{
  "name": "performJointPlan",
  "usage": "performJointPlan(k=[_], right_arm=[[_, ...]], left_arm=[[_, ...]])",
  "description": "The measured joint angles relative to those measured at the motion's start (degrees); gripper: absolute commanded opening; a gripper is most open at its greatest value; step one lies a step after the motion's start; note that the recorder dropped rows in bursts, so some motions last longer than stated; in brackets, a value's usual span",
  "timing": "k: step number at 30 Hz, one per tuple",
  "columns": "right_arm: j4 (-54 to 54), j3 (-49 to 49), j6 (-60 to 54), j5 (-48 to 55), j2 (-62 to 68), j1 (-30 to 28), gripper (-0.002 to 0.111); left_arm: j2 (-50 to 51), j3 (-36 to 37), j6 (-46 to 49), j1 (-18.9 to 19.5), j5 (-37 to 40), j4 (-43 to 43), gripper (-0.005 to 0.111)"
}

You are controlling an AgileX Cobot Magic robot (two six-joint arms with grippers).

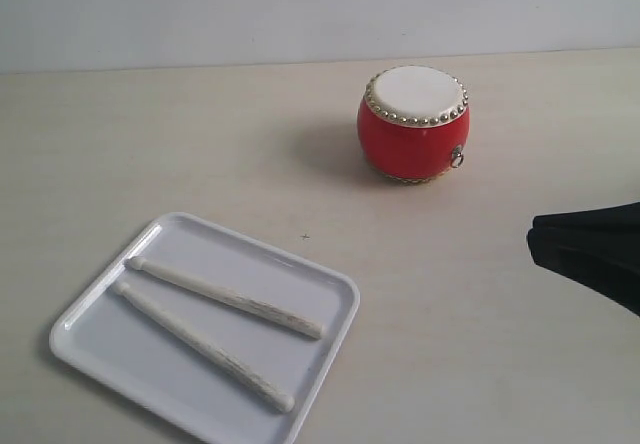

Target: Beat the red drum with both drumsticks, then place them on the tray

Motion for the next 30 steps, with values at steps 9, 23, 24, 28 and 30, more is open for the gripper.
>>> performJointPlan(k=[9, 23, 24, 28, 30], right_arm=[[0.0, 0.0, 0.0, 0.0, 0.0, 0.0, 0.000], [1.0, 0.0, 0.0, 0.0, 0.0, 0.0, 0.000], [1.0, 0.0, 0.0, 0.0, 0.0, 0.0, 0.000], [1.0, 0.0, 0.0, 0.0, 0.0, 0.0, 0.000], [1.1, 0.0, 0.0, 0.0, 0.0, 0.0, 0.000]], left_arm=[[0.0, 0.0, -11.4, 0.0, 1.7, 1.5, 0.000], [0.0, 0.0, -14.1, 0.0, 1.7, 1.6, 0.000], [0.0, 0.0, -14.1, 0.0, 1.7, 1.6, 0.000], [0.0, 0.0, -14.1, 0.0, 1.8, 1.6, 0.000], [0.0, 0.0, -14.1, 0.0, 1.9, 1.6, 0.000]])
